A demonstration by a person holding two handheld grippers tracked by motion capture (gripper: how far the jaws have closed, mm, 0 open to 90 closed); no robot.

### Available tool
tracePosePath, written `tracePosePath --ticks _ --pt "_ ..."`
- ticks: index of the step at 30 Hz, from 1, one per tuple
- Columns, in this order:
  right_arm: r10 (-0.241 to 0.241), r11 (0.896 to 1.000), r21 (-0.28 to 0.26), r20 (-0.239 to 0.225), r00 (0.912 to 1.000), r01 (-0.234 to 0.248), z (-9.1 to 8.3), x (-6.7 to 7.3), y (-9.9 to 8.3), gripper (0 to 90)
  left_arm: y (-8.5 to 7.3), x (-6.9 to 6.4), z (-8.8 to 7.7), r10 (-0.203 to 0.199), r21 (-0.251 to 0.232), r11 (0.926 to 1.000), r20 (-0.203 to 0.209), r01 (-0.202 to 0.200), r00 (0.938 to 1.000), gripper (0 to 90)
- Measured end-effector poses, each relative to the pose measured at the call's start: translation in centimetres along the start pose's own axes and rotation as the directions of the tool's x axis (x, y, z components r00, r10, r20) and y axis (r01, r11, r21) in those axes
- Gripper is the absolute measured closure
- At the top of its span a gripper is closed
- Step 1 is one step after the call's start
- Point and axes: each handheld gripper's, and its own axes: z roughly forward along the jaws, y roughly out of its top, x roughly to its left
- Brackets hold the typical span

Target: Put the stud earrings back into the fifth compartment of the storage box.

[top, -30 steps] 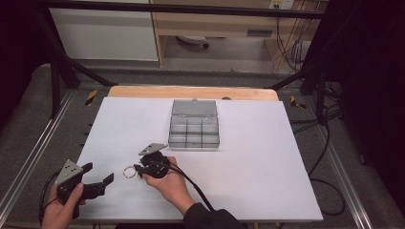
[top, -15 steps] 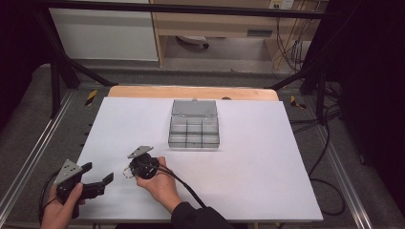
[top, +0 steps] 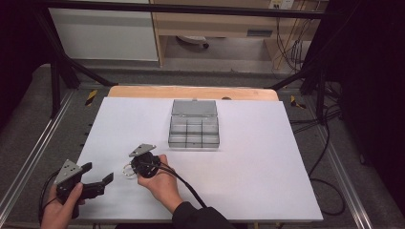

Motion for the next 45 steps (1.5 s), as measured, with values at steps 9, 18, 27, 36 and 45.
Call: tracePosePath --ticks 9,18,27,36,45 --pt "0.005 1.0 -0.029 0.017 0.9998 -0.005 -2.9 -1.3 -0.2 86.9 -0.1 0.1 0.0 -0.004 0.005 1.0 -0.002 0.004 1.0 7.5" --pt "0.051 0.996 -0.081 0.065 0.9966 -0.046 -6.1 -4.2 0.2 86.8 0.0 -0.1 0.0 0.007 0.006 1.0 0.002 -0.007 1.0 7.5" --pt "0.09 0.99 -0.123 0.128 0.9876 -0.075 -8.6 -7.1 0.6 86.9 -0.1 0.0 0.1 0.008 0.015 0.9999 -0.004 -0.008 1.0 7.4" --pt "0.121 0.984 -0.151 0.18 0.9761 -0.094 -10.5 -9.5 1.0 86.8 -0.1 0.0 0.2 0.011 0.022 0.9997 -0.001 -0.011 0.9999 7.5" --pt "0.151 0.98 -0.165 0.223 0.9631 -0.116 -12.2 -11.7 0.7 86.8 -0.1 -0.2 0.2 0.017 0.019 0.9997 0.006 -0.017 0.9998 7.4"
